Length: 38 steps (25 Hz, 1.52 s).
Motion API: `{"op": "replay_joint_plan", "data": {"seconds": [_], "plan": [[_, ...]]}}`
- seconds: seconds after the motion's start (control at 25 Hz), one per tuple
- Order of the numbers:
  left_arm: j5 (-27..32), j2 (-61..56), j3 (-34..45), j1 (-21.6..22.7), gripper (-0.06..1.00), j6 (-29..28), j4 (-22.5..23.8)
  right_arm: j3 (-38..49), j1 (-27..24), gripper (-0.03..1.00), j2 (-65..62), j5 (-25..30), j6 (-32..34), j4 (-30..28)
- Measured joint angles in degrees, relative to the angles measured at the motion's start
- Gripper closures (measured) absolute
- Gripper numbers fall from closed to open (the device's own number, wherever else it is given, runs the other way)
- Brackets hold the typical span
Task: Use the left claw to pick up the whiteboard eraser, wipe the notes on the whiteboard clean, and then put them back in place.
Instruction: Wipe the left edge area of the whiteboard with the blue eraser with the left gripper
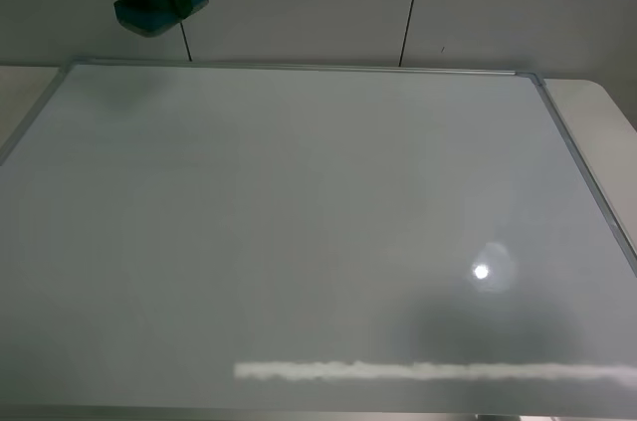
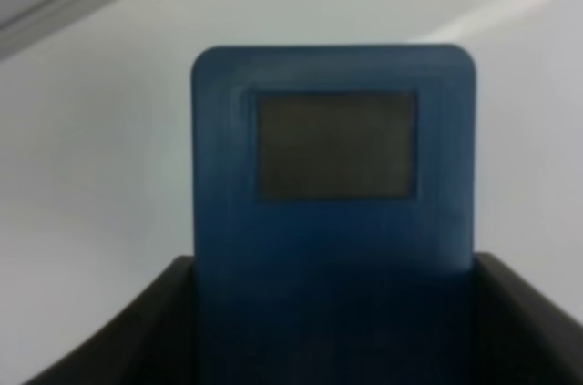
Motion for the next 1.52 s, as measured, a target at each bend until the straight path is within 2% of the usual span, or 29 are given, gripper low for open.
{"op": "replay_joint_plan", "data": {"seconds": [0.36, 0.48, 0.68, 1.0, 1.28, 1.52], "plan": [[-1.5, -9.5, 19.7, 7.8, 0.39, 0.1, 0.1, 0.0, 0.0, -0.03, 0.0, 0.0, 0.0, 0.0], [-5.3, -13.6, 27.6, 11.3, 0.39, -0.3, -0.8, 0.0, 0.0, -0.03, 0.0, 0.0, 0.0, 0.0], [-13.6, -18.1, 40.0, 16.1, 0.39, -1.4, -5.1, 0.0, 0.0, -0.03, 0.0, 0.0, 0.0, 0.0], [-30.9, -19.0, 56.0, 16.2, 0.39, -2.1, -11.6, 0.0, 0.0, -0.03, 0.0, 0.0, 0.0, 0.0], [-45.8, -19.0, 67.5, 13.6, 0.39, -2.2, -12.5, 0.0, 0.0, -0.03, 0.0, 0.0, 0.0, 0.0], [-48.6, -19.0, 68.3, 13.5, 0.39, -2.1, -12.9, 0.0, 0.0, -0.03, 0.0, 0.0, 0.0, 0.0]]}}
